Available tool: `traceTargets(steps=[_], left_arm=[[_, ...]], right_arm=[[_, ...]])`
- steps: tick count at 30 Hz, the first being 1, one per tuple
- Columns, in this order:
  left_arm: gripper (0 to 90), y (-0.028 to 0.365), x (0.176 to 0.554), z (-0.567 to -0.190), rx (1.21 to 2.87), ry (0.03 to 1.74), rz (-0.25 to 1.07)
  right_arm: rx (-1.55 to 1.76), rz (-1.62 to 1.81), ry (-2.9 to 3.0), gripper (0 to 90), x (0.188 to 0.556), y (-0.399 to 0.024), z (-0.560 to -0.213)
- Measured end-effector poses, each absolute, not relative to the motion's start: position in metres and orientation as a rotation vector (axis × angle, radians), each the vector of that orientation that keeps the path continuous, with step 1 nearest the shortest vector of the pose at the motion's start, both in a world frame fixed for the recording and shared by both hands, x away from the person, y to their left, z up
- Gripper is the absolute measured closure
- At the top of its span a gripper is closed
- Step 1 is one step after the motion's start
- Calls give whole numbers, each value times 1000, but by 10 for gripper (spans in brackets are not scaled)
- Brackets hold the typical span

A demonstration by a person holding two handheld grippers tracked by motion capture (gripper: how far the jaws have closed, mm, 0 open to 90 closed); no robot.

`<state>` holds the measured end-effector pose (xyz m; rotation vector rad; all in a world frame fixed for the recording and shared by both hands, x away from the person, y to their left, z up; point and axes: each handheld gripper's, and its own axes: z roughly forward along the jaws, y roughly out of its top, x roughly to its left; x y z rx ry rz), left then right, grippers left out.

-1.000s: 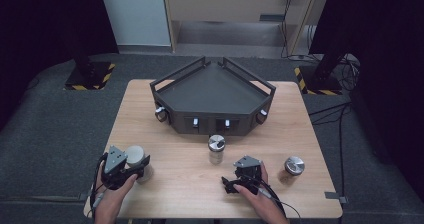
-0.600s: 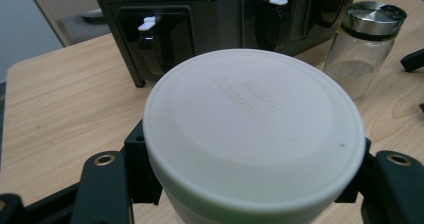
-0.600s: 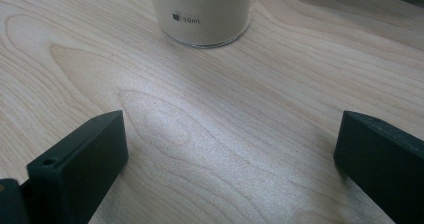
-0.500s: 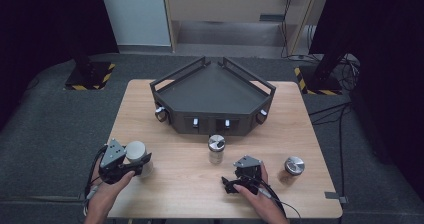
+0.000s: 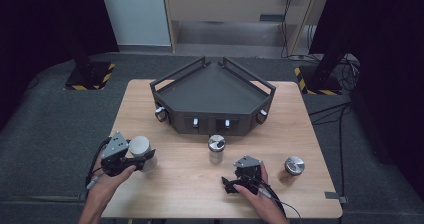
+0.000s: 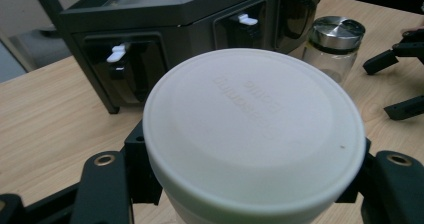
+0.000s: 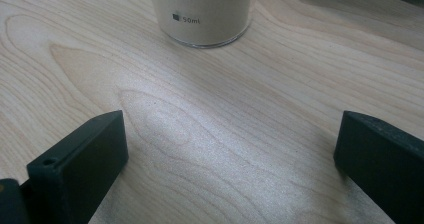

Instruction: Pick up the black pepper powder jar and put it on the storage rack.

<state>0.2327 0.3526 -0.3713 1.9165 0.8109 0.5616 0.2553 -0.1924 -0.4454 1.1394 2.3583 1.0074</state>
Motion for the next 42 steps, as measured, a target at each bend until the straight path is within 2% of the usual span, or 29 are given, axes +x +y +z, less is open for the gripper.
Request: traceTargets(steps=[32, 42], left_arm=[[329, 344, 279, -339, 1959, 596, 459], [329, 343, 290, -332, 1966, 573, 438]], right_arm=[[1139, 1007, 2359, 8, 255, -192, -445], [1139, 1007, 2358, 7, 255, -192, -445]])
